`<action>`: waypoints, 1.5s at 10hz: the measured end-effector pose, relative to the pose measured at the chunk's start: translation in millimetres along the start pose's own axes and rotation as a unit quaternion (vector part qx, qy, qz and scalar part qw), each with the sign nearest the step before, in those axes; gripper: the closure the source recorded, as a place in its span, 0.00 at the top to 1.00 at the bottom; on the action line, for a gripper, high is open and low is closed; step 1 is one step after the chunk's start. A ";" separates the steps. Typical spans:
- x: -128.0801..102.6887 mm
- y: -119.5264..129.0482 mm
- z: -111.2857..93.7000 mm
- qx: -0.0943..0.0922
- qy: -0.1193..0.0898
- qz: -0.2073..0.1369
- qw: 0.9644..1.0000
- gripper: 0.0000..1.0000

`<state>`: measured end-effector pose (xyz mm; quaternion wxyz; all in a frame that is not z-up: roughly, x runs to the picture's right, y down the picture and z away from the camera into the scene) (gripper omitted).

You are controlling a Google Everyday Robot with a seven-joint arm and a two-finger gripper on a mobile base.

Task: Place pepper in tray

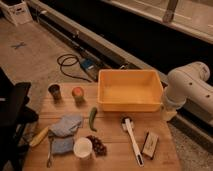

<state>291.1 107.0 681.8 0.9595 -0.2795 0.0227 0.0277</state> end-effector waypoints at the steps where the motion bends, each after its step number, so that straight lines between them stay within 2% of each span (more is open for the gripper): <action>1: -0.2 -1.0 0.2 0.000 -0.001 -0.003 1.000 0.65; 3: -10.0 0.0 1.0 -0.005 -0.011 -0.030 0.999 0.65; 6: -62.2 2.1 -1.9 -0.012 -0.046 -0.091 0.995 0.65; 7: -85.2 3.9 -3.3 -0.014 -0.062 -0.120 0.991 0.65; 8: -111.0 7.5 -4.4 -0.017 -0.076 -0.157 0.985 0.65; 9: -126.0 9.4 -5.4 -0.018 -0.084 -0.179 0.980 0.65; 10: -153.9 12.5 -5.0 -0.018 -0.093 -0.228 0.969 0.65; 11: -180.5 13.6 -2.9 -0.018 -0.101 -0.284 0.953 0.65; 12: -195.3 14.3 -1.3 -0.022 -0.104 -0.320 0.941 0.65; 13: -210.2 13.9 0.7 -0.025 -0.108 -0.348 0.931 0.65; 14: -231.7 14.3 2.1 -0.031 -0.115 -0.380 0.917 0.65; 15: -248.1 15.1 3.3 -0.036 -0.123 -0.399 0.908 0.65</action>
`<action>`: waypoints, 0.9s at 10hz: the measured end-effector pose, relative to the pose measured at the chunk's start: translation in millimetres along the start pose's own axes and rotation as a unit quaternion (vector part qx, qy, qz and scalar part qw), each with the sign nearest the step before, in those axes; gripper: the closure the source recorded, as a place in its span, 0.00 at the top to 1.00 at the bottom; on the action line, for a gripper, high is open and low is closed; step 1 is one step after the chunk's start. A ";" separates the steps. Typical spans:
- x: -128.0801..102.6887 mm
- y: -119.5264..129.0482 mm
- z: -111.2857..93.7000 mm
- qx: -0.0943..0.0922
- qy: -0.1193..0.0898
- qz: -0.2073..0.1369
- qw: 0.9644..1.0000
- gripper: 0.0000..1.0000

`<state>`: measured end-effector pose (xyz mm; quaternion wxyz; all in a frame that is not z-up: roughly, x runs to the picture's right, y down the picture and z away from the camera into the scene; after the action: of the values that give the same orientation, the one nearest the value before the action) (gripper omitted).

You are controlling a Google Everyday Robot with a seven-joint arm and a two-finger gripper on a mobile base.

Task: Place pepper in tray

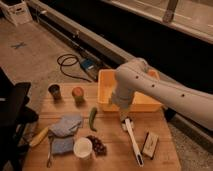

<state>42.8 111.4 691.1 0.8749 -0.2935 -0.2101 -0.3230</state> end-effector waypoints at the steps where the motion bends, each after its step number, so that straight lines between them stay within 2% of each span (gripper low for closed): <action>1: -2.4 -2.4 0.8 -0.001 -0.002 -0.004 1.000 0.65; 6: -1.2 0.2 0.6 -0.004 -0.001 -0.003 1.000 0.65; 8: -2.4 -8.8 0.4 -0.007 0.011 -0.018 1.000 0.65; 9: -4.7 -21.9 3.1 -0.016 0.024 -0.036 0.999 0.65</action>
<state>23.9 101.9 699.1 0.8628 -0.2916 -0.1943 -0.3645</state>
